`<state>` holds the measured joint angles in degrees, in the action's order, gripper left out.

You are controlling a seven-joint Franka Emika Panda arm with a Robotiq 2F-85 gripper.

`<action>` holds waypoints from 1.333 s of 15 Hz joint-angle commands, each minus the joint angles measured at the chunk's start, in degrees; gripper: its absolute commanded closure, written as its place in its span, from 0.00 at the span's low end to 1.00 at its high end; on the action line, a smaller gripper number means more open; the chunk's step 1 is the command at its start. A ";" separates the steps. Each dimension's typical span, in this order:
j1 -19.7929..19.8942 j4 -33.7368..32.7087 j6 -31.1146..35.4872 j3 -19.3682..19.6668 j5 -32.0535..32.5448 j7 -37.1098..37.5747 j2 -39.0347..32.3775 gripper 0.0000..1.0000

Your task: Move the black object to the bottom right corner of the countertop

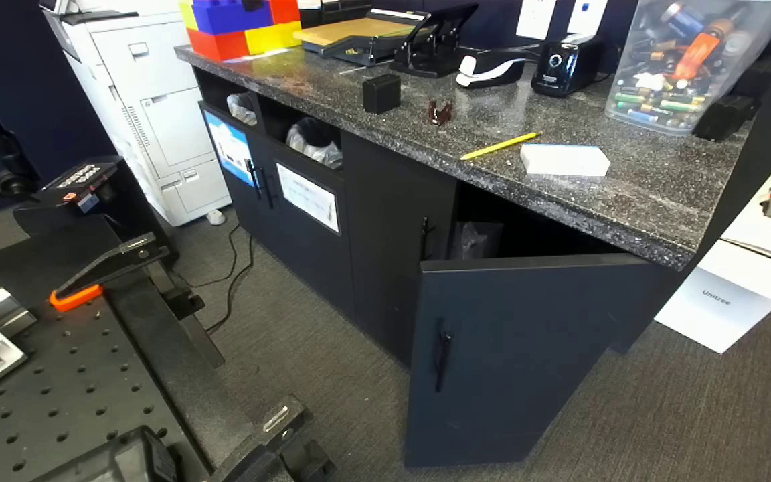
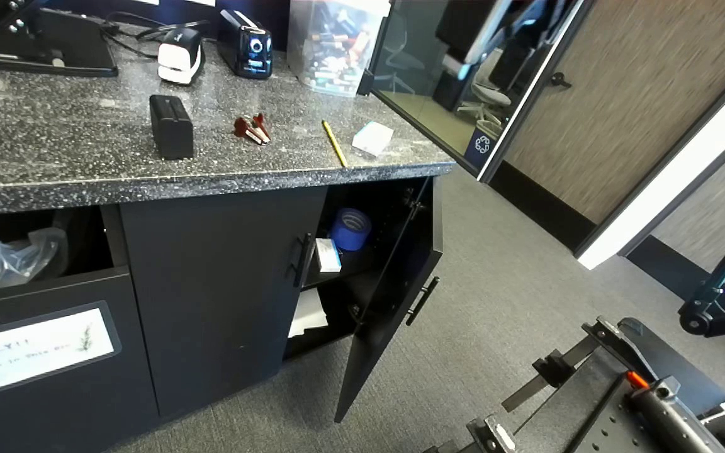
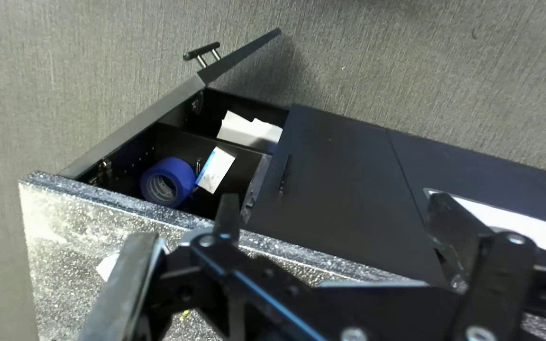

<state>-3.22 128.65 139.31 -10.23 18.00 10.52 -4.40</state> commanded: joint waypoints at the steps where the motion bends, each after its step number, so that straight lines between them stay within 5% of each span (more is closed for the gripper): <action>1: -1.99 -12.90 3.77 4.21 4.53 3.09 -13.99 0.00; 9: -10.05 -40.36 5.21 10.78 -1.79 10.18 -37.23 0.00; 20: -16.52 -72.77 -4.63 11.41 -10.11 13.90 -58.84 0.00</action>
<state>-18.42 66.91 138.92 0.03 9.91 23.60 -56.38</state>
